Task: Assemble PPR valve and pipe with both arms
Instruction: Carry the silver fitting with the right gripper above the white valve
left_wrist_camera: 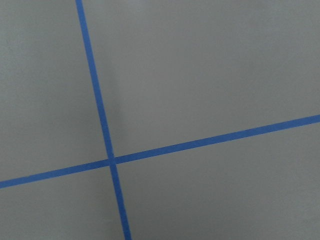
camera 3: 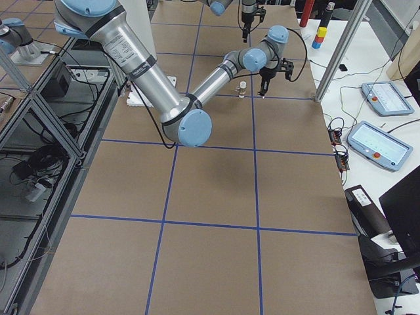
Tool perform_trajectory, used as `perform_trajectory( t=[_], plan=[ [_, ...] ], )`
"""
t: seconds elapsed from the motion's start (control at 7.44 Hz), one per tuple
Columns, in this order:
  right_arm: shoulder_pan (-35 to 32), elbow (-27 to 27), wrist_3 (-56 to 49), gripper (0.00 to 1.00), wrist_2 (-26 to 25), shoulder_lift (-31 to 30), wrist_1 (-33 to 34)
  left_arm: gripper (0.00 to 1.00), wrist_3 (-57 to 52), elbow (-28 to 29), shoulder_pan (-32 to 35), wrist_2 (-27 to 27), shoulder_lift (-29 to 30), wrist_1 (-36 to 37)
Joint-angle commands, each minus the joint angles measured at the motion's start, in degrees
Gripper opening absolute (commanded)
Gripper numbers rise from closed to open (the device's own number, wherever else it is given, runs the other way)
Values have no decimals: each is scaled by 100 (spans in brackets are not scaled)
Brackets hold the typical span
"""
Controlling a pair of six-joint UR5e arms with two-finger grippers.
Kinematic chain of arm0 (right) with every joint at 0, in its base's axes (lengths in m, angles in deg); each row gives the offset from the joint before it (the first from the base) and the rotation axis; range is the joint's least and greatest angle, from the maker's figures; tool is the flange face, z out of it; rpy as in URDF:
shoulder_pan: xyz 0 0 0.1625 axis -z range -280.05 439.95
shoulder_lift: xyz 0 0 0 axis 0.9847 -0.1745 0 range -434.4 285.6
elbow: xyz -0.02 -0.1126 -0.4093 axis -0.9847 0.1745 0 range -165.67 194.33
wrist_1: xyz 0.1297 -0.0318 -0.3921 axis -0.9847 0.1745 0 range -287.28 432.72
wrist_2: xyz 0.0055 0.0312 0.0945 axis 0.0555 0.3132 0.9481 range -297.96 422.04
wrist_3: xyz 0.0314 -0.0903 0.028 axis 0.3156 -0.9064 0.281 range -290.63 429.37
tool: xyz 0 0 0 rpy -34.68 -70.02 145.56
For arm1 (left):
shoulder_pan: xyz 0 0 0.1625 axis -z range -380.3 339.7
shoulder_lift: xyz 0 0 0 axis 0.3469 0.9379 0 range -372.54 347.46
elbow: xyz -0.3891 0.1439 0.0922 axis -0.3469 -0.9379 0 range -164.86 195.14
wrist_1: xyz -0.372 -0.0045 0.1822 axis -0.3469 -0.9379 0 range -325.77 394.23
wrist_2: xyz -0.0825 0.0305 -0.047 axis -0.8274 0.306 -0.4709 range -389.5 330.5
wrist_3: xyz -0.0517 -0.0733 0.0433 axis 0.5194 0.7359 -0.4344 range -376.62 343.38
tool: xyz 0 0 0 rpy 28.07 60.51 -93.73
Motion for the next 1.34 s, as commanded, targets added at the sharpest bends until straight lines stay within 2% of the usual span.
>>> perform_trajectory(
  t=[0.0,0.4,1.21],
  plan=[
    [711,537,701,0,-642,776,6,100,-37,46,14,-7,-287,-441],
    [1249,994,791,0,-1199,1269,270,100,-29,143,14,-7,-296,-450],
    [1418,1268,773,0,-1227,1306,244,100,-20,170,40,-7,-296,-451]
  ],
)
